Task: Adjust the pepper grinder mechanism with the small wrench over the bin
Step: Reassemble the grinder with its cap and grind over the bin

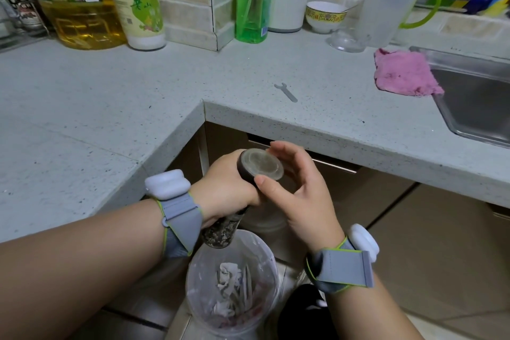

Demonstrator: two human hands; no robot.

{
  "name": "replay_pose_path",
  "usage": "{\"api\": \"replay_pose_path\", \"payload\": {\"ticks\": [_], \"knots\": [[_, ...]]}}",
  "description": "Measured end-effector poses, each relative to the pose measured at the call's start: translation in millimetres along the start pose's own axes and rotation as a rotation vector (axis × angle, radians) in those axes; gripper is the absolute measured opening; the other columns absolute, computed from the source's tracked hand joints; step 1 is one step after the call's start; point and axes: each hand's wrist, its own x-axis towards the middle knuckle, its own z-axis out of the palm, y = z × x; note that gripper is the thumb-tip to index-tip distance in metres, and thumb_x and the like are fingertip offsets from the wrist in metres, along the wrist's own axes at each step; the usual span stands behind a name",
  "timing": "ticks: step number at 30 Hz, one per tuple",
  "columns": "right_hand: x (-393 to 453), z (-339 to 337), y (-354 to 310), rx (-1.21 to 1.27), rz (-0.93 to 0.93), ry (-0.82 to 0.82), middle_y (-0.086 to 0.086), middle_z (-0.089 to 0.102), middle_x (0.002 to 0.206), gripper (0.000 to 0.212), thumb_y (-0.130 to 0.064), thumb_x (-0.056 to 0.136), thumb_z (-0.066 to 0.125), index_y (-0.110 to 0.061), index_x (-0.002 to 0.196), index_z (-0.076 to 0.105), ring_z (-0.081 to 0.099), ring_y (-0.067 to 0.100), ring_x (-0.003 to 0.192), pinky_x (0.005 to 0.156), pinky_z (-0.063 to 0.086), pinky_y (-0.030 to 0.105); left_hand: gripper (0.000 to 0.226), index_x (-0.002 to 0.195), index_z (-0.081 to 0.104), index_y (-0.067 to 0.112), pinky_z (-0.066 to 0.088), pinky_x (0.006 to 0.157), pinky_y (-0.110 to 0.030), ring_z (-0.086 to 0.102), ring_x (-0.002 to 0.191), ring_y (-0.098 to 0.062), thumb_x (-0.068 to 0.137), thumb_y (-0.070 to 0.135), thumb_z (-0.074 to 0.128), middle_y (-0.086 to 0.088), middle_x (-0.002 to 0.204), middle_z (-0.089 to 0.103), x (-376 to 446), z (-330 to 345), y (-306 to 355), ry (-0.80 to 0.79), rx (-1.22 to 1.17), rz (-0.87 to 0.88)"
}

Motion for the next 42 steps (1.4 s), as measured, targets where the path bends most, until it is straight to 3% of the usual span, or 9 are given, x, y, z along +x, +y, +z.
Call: {"api": "replay_pose_path", "payload": {"ticks": [4, 7, 10, 14, 19, 22, 28, 33, 42], "knots": [[2, -17, -8, -0.159, 0.027, -0.142, -0.001, 0.065, 0.12, 0.056, -0.028, 0.076, 0.076, -0.02, 0.128, 0.059, 0.058, 0.008, 0.116, 0.104, 0.04, 0.021, 0.038, 0.085, 0.066, 0.022, 0.057, 0.075, -0.043, 0.068, 0.083, -0.021, 0.048, 0.014, 0.071, 0.0, 0.087, 0.072, 0, -1, 4, -0.071, 0.201, 0.06], [6, -35, -14, -0.308, 0.069, -0.294, -0.004, 0.066, 0.116, 0.06, -0.031, 0.077, 0.079, -0.024, 0.132, 0.057, 0.057, 0.002, 0.113, 0.097, 0.036, 0.01, 0.028, 0.078, 0.061, 0.016, 0.049, 0.054, -0.036, 0.064, 0.071, -0.022, 0.053, 0.02, 0.072, -0.002, 0.078, 0.067, 2, 1, 0, -0.142, 0.412, 0.108], [6, -43, -17, -0.386, 0.107, -0.385, -0.002, 0.065, 0.108, 0.064, -0.029, 0.075, 0.079, -0.022, 0.134, 0.056, 0.059, 0.007, 0.103, 0.092, 0.039, 0.013, 0.029, 0.076, 0.056, 0.023, 0.04, 0.052, -0.026, 0.061, 0.068, -0.014, 0.054, 0.021, 0.074, 0.004, 0.078, 0.063, 1, 3, -5, -0.19, 0.486, 0.064], [4, -43, -18, -0.456, 0.126, -0.473, 0.001, 0.057, 0.093, 0.057, -0.029, 0.078, 0.078, -0.023, 0.131, 0.059, 0.056, 0.009, 0.088, 0.079, 0.04, 0.014, 0.029, 0.077, 0.059, 0.02, 0.044, 0.049, -0.025, 0.063, 0.067, -0.018, 0.053, 0.016, 0.075, 0.0, 0.077, 0.066, -1, 6, -9, -0.244, 0.556, 0.058], [3, -45, -21, -0.494, 0.14, -0.508, 0.006, 0.067, 0.091, 0.043, -0.037, 0.073, 0.081, -0.024, 0.112, 0.068, 0.06, 0.019, 0.08, 0.081, 0.051, 0.037, 0.031, 0.076, 0.056, 0.021, 0.042, 0.047, -0.024, 0.06, 0.063, -0.016, 0.052, 0.017, 0.076, -0.001, 0.076, 0.064, -2, 10, -14, -0.302, 0.599, 0.056], [2, -47, -20, -0.483, 0.165, -0.518, 0.007, 0.069, 0.088, 0.047, -0.035, 0.069, 0.085, -0.025, 0.111, 0.067, 0.064, 0.022, 0.075, 0.077, 0.053, 0.04, 0.032, 0.075, 0.054, 0.023, 0.04, 0.047, -0.024, 0.057, 0.061, -0.014, 0.052, 0.017, 0.076, 0.001, 0.075, 0.062, -3, 10, -14, -0.321, 0.609, 0.052], [4, -48, -23, -0.404, 0.144, -0.464, -0.001, 0.071, 0.1, 0.056, -0.025, 0.067, 0.087, -0.023, 0.119, 0.065, 0.065, 0.021, 0.08, 0.083, 0.053, 0.045, 0.032, 0.081, 0.061, 0.01, 0.046, 0.052, -0.031, 0.065, 0.07, -0.029, 0.052, 0.013, 0.074, -0.011, 0.081, 0.067, 0, 7, -10, -0.303, 0.579, 0.051], [2, -44, -21, -0.376, 0.147, -0.466, -0.007, 0.07, 0.105, 0.061, -0.022, 0.065, 0.088, -0.024, 0.122, 0.065, 0.065, 0.019, 0.086, 0.086, 0.053, 0.043, 0.029, 0.081, 0.059, 0.012, 0.053, 0.057, -0.036, 0.065, 0.072, -0.027, 0.056, 0.012, 0.074, -0.01, 0.083, 0.066, -3, 8, -9, -0.316, 0.595, 0.078], [5, -40, -16, -0.35, 0.167, -0.477, -0.002, 0.07, 0.104, 0.063, -0.015, 0.062, 0.089, -0.026, 0.12, 0.066, 0.065, 0.024, 0.088, 0.085, 0.054, 0.045, 0.033, 0.082, 0.056, 0.02, 0.052, 0.056, -0.031, 0.061, 0.069, -0.018, 0.057, 0.014, 0.076, -0.002, 0.081, 0.062, -1, 5, -11, -0.34, 0.583, 0.057]]}}
